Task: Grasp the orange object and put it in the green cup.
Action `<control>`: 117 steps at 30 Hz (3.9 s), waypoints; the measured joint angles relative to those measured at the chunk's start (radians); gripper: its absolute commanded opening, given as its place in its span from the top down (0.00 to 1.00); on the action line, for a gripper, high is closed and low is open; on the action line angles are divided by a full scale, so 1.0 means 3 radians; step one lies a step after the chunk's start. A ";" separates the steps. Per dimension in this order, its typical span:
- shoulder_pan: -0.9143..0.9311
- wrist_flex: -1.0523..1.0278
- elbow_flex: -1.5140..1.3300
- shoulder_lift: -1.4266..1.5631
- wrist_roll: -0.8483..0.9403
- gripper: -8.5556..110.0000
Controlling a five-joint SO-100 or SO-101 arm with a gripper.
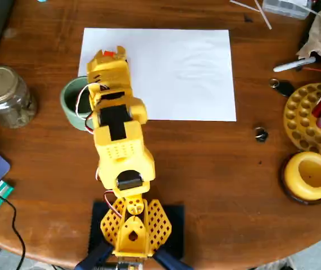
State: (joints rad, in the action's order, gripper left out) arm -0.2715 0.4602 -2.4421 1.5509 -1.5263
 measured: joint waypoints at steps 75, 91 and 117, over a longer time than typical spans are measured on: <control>-0.0072 -0.1979 0.1145 -0.0092 -0.0230 0.93; -0.0199 -0.3160 0.1058 0.1007 -0.0271 0.93; -0.0634 -0.4034 0.0808 0.1841 -0.0414 0.93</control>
State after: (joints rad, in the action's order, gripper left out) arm -0.4617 -0.7501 -2.1997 2.1031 -1.6506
